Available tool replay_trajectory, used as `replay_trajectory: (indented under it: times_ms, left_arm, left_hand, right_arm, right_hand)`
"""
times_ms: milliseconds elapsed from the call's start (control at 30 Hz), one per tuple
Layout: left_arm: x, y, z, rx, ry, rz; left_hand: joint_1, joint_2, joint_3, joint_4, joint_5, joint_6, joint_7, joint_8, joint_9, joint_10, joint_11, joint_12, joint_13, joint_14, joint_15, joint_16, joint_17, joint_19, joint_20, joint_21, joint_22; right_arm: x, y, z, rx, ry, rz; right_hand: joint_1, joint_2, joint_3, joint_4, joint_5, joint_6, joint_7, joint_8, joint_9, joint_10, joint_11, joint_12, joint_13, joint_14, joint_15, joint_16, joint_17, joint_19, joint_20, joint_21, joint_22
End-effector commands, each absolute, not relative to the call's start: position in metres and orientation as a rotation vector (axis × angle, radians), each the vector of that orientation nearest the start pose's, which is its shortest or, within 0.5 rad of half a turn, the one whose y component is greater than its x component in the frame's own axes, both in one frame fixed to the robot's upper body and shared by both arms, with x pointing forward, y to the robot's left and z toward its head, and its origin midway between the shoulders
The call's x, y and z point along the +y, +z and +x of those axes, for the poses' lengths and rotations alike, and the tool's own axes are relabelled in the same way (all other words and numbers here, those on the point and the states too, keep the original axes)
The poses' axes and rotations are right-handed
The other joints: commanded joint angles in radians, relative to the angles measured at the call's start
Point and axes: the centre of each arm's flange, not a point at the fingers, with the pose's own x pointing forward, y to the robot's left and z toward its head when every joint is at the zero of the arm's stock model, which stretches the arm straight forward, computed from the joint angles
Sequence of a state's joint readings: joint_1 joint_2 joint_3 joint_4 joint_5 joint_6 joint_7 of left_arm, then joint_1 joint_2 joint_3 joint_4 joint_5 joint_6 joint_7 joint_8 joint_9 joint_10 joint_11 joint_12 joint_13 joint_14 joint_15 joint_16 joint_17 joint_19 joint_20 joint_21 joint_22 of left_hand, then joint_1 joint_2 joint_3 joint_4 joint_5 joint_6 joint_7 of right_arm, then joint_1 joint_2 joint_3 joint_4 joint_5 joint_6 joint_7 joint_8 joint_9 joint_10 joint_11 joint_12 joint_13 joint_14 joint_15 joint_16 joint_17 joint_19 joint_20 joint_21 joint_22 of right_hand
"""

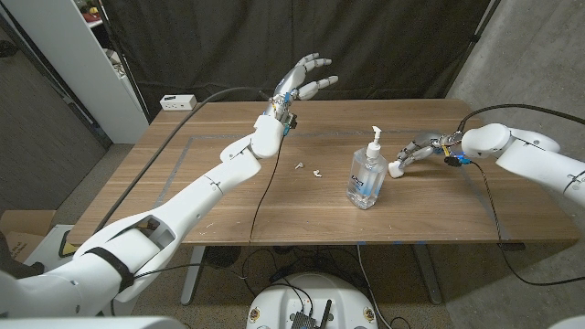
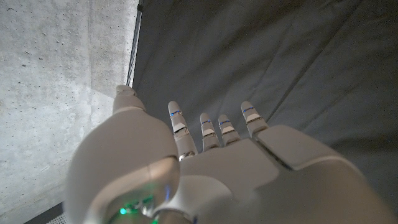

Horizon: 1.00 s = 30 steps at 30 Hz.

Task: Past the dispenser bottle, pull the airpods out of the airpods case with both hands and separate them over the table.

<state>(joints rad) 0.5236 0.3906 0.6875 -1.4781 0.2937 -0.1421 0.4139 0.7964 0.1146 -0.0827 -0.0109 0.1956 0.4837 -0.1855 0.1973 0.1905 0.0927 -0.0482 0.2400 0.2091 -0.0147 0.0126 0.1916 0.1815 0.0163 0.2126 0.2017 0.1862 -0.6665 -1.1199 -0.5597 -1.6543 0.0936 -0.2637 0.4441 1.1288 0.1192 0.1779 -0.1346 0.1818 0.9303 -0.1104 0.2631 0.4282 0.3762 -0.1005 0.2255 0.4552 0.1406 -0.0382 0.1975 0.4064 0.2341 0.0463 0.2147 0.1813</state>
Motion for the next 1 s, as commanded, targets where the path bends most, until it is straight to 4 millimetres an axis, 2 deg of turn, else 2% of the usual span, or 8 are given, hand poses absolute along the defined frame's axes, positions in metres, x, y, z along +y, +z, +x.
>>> replay_trajectory:
  times_ms: [33,233,533,800,833,867,900,1000]
  left_arm:
    - [0.088,0.129,0.596,-1.123,-0.001,0.736]
    - [0.091,0.127,0.596,-1.120,-0.001,0.734]
    - [0.100,0.123,0.593,-1.119,0.021,0.756]
    - [0.108,0.121,0.592,-1.115,0.024,0.759]
    - [0.109,0.121,0.592,-1.115,0.022,0.760]
    - [0.109,0.121,0.592,-1.117,0.020,0.760]
    - [0.110,0.121,0.592,-1.120,0.018,0.762]
    - [0.112,0.123,0.592,-1.127,0.016,0.771]
  left_hand:
    - [-0.007,0.002,0.002,0.003,-0.002,0.010,0.002,-0.003,0.003,0.001,0.003,-0.002,0.003,-0.006,0.002,-0.004,0.000,-0.009,0.001,-0.003,-0.001]
    - [-0.009,0.002,0.002,0.002,-0.003,0.011,0.002,-0.003,0.003,0.002,0.001,-0.002,0.003,-0.007,0.001,-0.004,0.000,-0.010,0.001,-0.002,-0.001]
    - [-0.011,0.002,0.003,0.000,-0.005,0.011,0.000,-0.004,0.002,0.002,0.000,-0.002,0.003,-0.008,0.000,-0.004,0.000,-0.011,0.000,-0.002,0.000]
    - [-0.014,0.003,0.004,-0.001,-0.005,0.006,0.002,-0.006,0.002,0.001,0.002,-0.003,0.003,-0.009,0.005,-0.004,0.000,-0.013,0.001,-0.002,0.000]
    - [-0.014,0.003,0.004,-0.001,-0.005,0.005,0.003,-0.007,0.002,0.000,0.004,-0.004,0.003,-0.009,0.005,-0.004,0.000,-0.014,0.001,-0.002,0.000]
    - [-0.014,0.003,0.004,-0.001,-0.005,0.008,-0.001,-0.005,0.002,0.001,0.002,-0.003,0.003,-0.009,0.001,-0.004,0.000,-0.014,0.001,-0.002,0.000]
    - [-0.014,0.003,0.004,-0.001,-0.005,0.008,0.000,-0.005,0.002,0.001,0.003,-0.003,0.003,-0.009,0.000,-0.004,0.000,-0.014,0.001,-0.002,0.000]
    - [-0.015,0.002,0.005,-0.002,-0.005,0.007,-0.002,-0.006,0.002,0.003,0.000,-0.003,0.003,-0.009,-0.001,-0.004,0.000,-0.015,0.001,-0.002,0.000]
  right_arm:
    - [-0.383,0.029,0.604,-0.050,0.276,-1.160]
    - [-0.382,0.029,0.600,-0.045,0.272,-1.157]
    - [-0.374,0.026,0.602,-0.028,0.268,-1.166]
    - [-0.371,0.023,0.599,0.034,0.273,-1.182]
    - [-0.371,0.023,0.599,0.038,0.272,-1.179]
    - [-0.371,0.022,0.599,0.039,0.271,-1.177]
    - [-0.370,0.022,0.599,0.038,0.270,-1.175]
    - [-0.367,0.022,0.598,0.034,0.266,-1.172]
  right_hand:
    - [0.001,0.014,0.002,0.001,0.005,0.021,-0.028,-0.015,0.209,0.007,-0.004,-0.004,-0.003,0.009,-0.088,0.005,-0.011,0.003,-0.004,0.000,0.003]
    - [0.014,0.017,0.007,-0.006,0.004,-0.012,-0.048,-0.040,0.194,0.007,-0.005,-0.008,-0.009,0.005,-0.090,0.006,-0.027,0.003,-0.005,-0.001,0.002]
    - [0.014,0.016,0.007,-0.007,0.003,-0.041,-0.012,-0.063,0.172,-0.006,-0.002,-0.016,-0.015,-0.006,-0.088,0.005,-0.040,0.002,-0.006,-0.002,0.002]
    - [0.011,0.016,0.008,-0.005,0.003,-0.100,-0.022,-0.090,0.132,-0.048,0.002,-0.030,-0.026,-0.038,-0.079,0.002,-0.057,-0.015,-0.010,-0.008,0.002]
    - [0.011,0.017,0.008,-0.005,0.003,-0.125,-0.042,-0.095,0.120,-0.054,0.003,-0.031,-0.030,-0.046,-0.077,0.002,-0.061,-0.019,-0.009,-0.009,0.002]
    - [0.012,0.018,0.010,-0.005,0.004,-0.131,-0.101,-0.089,0.107,-0.059,0.003,-0.030,-0.035,-0.047,-0.077,0.005,-0.067,-0.020,-0.010,-0.008,0.002]
    - [0.008,0.020,0.009,-0.002,0.004,-0.153,-0.042,-0.090,0.086,-0.070,0.003,-0.031,-0.041,-0.052,-0.074,0.008,-0.074,-0.022,-0.009,-0.008,0.002]
    - [0.007,0.017,0.009,-0.003,0.004,-0.182,-0.023,-0.096,0.073,-0.081,0.005,-0.033,-0.045,-0.059,-0.072,0.008,-0.079,-0.025,-0.011,-0.008,0.002]
